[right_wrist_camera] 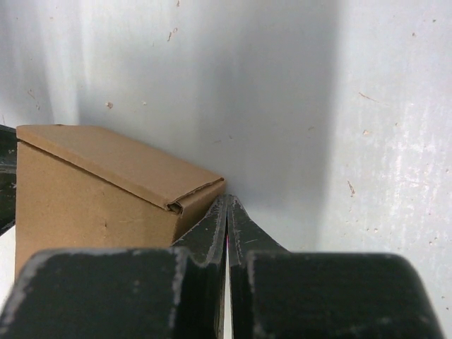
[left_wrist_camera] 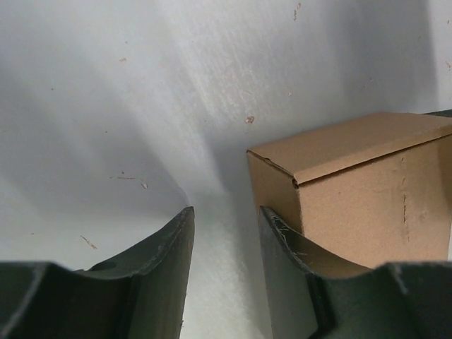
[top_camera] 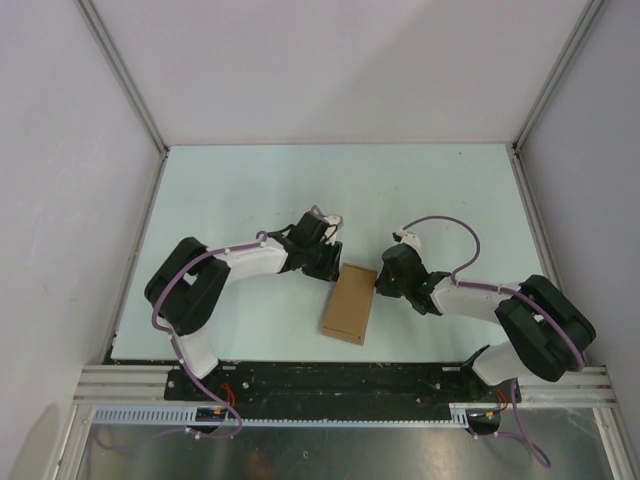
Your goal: Fold the paper box
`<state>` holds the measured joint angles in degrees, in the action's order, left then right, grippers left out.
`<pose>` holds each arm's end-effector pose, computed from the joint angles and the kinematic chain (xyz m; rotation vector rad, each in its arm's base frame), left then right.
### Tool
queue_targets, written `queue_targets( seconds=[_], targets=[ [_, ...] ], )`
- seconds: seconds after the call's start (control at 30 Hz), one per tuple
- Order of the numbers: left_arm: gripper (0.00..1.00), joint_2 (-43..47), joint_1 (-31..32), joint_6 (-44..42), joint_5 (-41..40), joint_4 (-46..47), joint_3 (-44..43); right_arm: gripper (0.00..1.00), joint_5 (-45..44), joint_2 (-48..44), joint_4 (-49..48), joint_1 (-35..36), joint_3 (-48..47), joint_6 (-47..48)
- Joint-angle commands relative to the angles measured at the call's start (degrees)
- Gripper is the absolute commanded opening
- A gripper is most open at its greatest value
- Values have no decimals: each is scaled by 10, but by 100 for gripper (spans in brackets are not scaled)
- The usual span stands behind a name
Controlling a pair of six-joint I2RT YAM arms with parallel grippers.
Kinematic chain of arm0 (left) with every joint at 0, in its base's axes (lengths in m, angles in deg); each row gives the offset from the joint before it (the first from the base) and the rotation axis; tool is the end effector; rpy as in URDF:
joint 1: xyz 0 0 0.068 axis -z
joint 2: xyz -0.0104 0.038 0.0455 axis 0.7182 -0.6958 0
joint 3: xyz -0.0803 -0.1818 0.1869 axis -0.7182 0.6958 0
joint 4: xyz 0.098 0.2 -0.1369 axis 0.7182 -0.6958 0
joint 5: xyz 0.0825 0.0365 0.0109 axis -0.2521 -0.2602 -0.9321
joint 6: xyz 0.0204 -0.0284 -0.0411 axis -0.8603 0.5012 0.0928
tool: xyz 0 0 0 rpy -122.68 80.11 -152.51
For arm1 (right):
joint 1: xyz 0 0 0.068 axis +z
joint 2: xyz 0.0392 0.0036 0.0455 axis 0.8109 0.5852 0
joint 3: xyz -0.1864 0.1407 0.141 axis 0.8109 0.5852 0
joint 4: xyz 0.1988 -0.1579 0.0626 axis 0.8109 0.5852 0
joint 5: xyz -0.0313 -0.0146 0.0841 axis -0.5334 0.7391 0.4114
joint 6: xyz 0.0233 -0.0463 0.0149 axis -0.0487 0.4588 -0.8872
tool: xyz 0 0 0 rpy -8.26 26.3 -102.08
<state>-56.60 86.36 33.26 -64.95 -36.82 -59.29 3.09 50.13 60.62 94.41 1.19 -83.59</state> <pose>0.2648 -0.2341 0.1555 0.5185 2.5916 -0.6237 0.2043 0.1645 0.1448 0.0914 2.4103 0.4638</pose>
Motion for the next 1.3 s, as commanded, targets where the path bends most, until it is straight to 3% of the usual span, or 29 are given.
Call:
queue_targets(
  seconds=[0.0,0.2,0.4,0.57,0.73,1.0,1.27],
  targets=[
    [48,-19,27,16,31,19,-17,0,17,20,-29,20,-32,-10],
    [49,9,23,15,-12,18,16,0,-51,-35,45,17,-33,-20],
    [49,64,4,32,-47,18,73,0,-104,-130,184,20,-32,-42],
    [49,115,5,53,-56,19,127,0,-119,-204,256,76,-8,-101],
    [49,183,29,96,-91,20,193,0,-146,-260,250,170,51,-222],
    [49,221,65,129,-118,24,227,0,-173,-187,213,282,59,-318],
    [48,176,127,148,-128,25,203,0,-171,-132,191,310,45,-337]
  ],
)
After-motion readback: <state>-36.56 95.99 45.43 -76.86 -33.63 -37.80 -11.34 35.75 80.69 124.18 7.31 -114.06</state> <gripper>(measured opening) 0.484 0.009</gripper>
